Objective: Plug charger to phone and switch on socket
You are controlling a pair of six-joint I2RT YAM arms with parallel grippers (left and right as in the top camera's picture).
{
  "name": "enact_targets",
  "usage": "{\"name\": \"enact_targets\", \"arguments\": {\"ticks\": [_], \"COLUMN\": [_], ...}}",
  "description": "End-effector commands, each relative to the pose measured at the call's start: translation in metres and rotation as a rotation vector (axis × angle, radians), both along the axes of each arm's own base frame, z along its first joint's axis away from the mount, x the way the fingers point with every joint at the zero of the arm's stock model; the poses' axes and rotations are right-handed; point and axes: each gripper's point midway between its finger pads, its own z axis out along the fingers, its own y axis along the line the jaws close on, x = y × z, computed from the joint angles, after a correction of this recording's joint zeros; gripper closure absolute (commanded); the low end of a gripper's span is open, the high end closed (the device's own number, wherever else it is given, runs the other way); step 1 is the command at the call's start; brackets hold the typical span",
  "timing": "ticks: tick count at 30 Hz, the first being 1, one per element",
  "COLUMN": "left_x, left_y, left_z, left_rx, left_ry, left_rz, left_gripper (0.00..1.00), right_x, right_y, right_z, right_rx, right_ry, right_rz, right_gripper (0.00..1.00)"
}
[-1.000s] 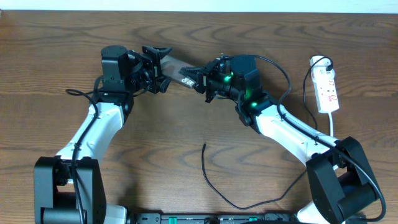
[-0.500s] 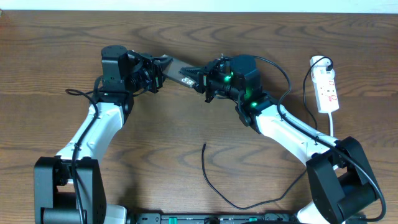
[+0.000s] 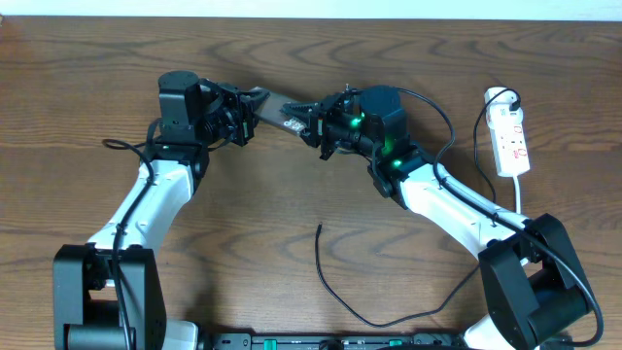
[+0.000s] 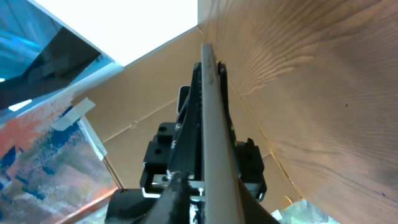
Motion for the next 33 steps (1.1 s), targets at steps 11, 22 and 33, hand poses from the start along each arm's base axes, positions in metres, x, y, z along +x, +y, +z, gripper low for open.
{"name": "enact_targets", "arguments": {"ticks": [11, 22, 33], "left_x": [0.011, -0.017, -0.053], "left_y": [0.038, 0.123, 0.170], "left_z": [0.024, 0.049, 0.073], "left_rx": [0.037, 0.146, 0.185], "left_ry": [-0.121, -0.440, -0.683], "left_rz": [0.019, -0.172, -0.274], "left_gripper": [0.93, 0.93, 0.93], "right_x": [0.003, -0.006, -0.031], "right_y": [-0.001, -0.011, -0.022], "right_z": [0.014, 0.018, -0.070], "right_rx": [0.007, -0.179, -0.551], "right_ry": [-0.048, -0.559, -0.379], "right_rz": [0.001, 0.217, 0.322], "right_gripper": [0.01, 0.01, 0.01]}}
